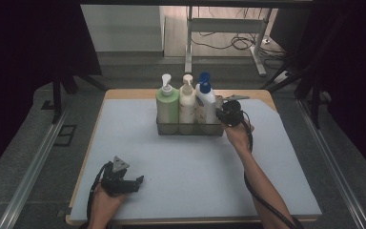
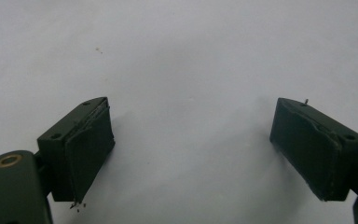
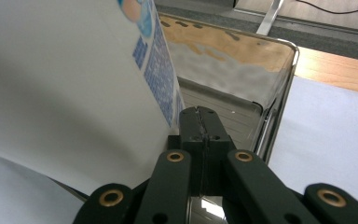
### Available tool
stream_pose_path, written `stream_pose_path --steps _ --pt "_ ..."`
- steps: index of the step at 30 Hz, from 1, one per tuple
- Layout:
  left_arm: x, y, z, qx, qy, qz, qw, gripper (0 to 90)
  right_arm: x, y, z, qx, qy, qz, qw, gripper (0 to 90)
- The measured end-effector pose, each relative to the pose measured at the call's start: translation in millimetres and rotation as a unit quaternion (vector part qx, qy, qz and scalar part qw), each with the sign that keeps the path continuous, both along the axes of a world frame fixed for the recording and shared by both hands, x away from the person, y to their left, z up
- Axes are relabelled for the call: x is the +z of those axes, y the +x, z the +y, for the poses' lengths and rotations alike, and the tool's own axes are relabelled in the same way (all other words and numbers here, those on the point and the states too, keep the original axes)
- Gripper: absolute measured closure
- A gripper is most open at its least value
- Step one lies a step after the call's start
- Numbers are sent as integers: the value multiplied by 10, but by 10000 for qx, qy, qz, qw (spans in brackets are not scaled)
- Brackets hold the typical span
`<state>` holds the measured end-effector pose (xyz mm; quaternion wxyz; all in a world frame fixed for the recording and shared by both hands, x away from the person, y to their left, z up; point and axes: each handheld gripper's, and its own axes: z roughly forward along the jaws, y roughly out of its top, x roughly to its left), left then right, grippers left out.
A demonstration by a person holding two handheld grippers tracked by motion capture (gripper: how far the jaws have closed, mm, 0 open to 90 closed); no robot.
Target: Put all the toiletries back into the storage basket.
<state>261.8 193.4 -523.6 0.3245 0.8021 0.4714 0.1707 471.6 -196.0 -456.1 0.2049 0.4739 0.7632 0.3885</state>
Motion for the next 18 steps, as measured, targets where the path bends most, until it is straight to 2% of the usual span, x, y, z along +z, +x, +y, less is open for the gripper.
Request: stream_pose_path --steps 11,18 --pt "0 0 0 1 -2 0 10000 127 -44 3 -51 -153 -98 63 9998 891" --pt "0 0 0 1 -2 0 10000 127 -78 -16 -42 -114 -145 108 9998 891"
